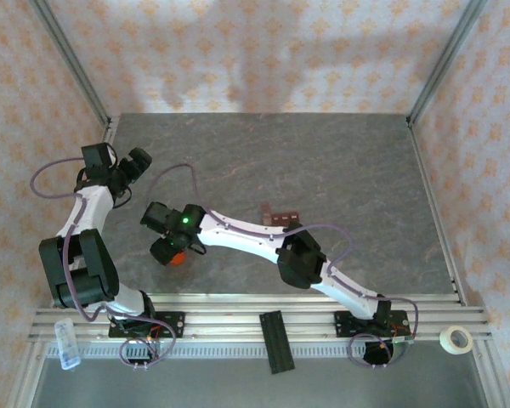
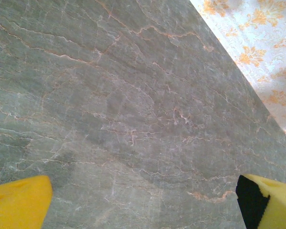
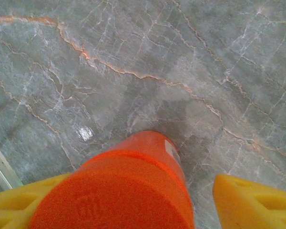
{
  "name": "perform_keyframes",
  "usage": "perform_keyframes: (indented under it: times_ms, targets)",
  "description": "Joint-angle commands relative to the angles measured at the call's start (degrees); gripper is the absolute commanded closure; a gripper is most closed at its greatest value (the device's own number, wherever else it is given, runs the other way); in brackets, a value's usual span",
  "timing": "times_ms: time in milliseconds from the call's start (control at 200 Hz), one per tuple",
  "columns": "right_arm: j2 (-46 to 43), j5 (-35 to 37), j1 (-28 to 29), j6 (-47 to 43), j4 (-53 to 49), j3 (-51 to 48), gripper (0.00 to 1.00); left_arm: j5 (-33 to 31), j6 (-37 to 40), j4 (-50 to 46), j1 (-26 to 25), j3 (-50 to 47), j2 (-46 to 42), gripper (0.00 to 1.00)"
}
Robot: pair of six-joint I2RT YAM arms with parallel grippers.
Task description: Sort the pills into containers
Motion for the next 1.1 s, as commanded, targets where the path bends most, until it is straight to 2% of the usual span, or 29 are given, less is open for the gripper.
perform_keyframes:
  times_ms: [0, 140, 255, 305, 455, 691, 916, 1091]
  targets:
    - [-0.1, 1.0, -0.1, 0.1, -1.3, 2.2, 0.36, 1.0, 0.0, 1.7, 0.4, -0.1, 0.4, 0.00]
    - [-1.7, 2.1, -0.1, 0.0, -1.2, 1.6, 0.50, 1.6, 0.1, 1.8, 0.4, -0.3, 0.5, 0.00]
    - [-4.0, 2.4, -0.8, 0.5, -0.8, -0.3, 0.67, 2.7, -0.1, 1.9, 0.4, -0.4, 0.8, 0.00]
    - [-5.4, 2.4, -1.3, 1.0, -0.5, -1.9, 0.72, 3.0, -0.4, 2.2, 0.4, -0.7, 0.8, 0.00]
    - [-12.3, 2.3, -4.3, 2.0, 2.4, -10.7, 0.73, 0.9, -1.9, 3.1, 0.0, -1.7, 0.4, 0.00]
    - [-24.8, 0.5, -11.0, 2.9, 5.8, -23.7, 0.72, -1.2, 2.9, 0.9, -4.4, -2.3, 0.0, 0.00]
    - [-33.6, -3.1, -21.4, 3.7, 4.5, -29.2, 0.71, 0.5, 8.1, 2.0, -10.9, -3.3, -2.4, 0.00]
    - [-40.0, -6.6, -30.4, 4.2, 4.6, -34.1, 0.70, 2.5, 10.0, 6.9, -16.7, -3.7, -1.3, 0.00]
